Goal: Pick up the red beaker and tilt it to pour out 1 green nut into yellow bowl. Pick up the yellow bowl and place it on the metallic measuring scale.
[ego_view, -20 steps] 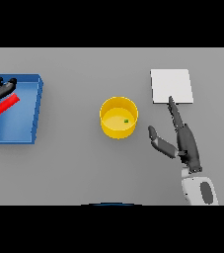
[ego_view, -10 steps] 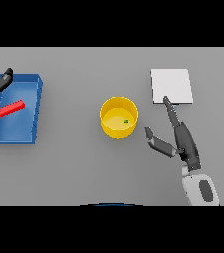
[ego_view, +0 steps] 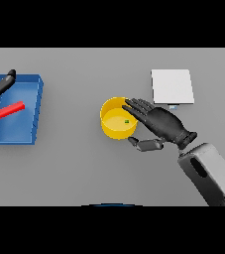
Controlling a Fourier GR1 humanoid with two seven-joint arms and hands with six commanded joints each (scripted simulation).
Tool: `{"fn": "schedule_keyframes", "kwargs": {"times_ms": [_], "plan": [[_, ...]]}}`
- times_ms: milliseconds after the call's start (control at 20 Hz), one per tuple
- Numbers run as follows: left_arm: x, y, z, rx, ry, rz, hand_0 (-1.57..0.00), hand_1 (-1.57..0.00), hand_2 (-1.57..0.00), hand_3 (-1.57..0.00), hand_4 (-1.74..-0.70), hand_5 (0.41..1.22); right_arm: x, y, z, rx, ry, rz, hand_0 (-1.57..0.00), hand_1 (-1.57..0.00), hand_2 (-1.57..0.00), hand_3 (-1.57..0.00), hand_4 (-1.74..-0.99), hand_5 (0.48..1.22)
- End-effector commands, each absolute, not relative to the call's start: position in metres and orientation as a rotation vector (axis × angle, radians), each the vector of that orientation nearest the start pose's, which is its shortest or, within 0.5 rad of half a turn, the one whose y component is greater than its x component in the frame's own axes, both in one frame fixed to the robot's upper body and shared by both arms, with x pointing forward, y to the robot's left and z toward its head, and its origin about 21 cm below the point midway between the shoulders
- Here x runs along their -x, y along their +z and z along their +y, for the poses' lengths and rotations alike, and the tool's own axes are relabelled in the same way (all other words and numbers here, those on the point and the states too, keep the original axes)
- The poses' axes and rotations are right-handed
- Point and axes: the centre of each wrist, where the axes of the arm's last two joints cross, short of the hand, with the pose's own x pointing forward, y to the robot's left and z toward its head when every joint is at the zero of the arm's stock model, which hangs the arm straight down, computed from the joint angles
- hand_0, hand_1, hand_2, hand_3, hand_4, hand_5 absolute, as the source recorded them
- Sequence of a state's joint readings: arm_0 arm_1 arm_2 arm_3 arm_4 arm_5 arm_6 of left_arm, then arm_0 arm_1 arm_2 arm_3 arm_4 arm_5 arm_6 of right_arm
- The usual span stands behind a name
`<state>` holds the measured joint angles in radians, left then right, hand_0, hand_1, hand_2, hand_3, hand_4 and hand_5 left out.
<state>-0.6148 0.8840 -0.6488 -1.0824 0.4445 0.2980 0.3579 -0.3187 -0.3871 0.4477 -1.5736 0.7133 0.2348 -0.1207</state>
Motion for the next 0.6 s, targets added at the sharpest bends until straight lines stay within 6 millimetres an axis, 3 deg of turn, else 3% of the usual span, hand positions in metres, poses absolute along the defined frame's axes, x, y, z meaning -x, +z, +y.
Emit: {"fn": "schedule_keyframes", "kwargs": {"times_ms": [0, 250, 550], "plan": [[-0.355, 0.095, 0.343, -0.616, -0.420, -1.108, 0.00, 0.00, 0.00, 0.00, -0.71, 0.672, -0.294, 0.067, -0.178, 0.378, 1.597, -1.638, 0.00, 0.00, 0.00, 0.00, -1.228, 0.703], [-0.354, 0.096, 0.340, -0.596, -0.412, -1.124, 0.00, 0.00, 0.00, 0.00, -0.72, 0.684, -0.318, 0.072, -0.159, 0.364, 1.893, -1.527, 0.00, 0.00, 0.00, 0.00, -1.212, 0.705], [-0.354, 0.097, 0.344, -0.595, -0.400, -1.122, 0.00, 0.00, 0.00, 0.00, -0.72, 0.686, -0.334, 0.063, -0.136, 0.373, 2.087, -1.356, 0.00, 0.00, 0.00, 0.00, -1.226, 0.702]]}}
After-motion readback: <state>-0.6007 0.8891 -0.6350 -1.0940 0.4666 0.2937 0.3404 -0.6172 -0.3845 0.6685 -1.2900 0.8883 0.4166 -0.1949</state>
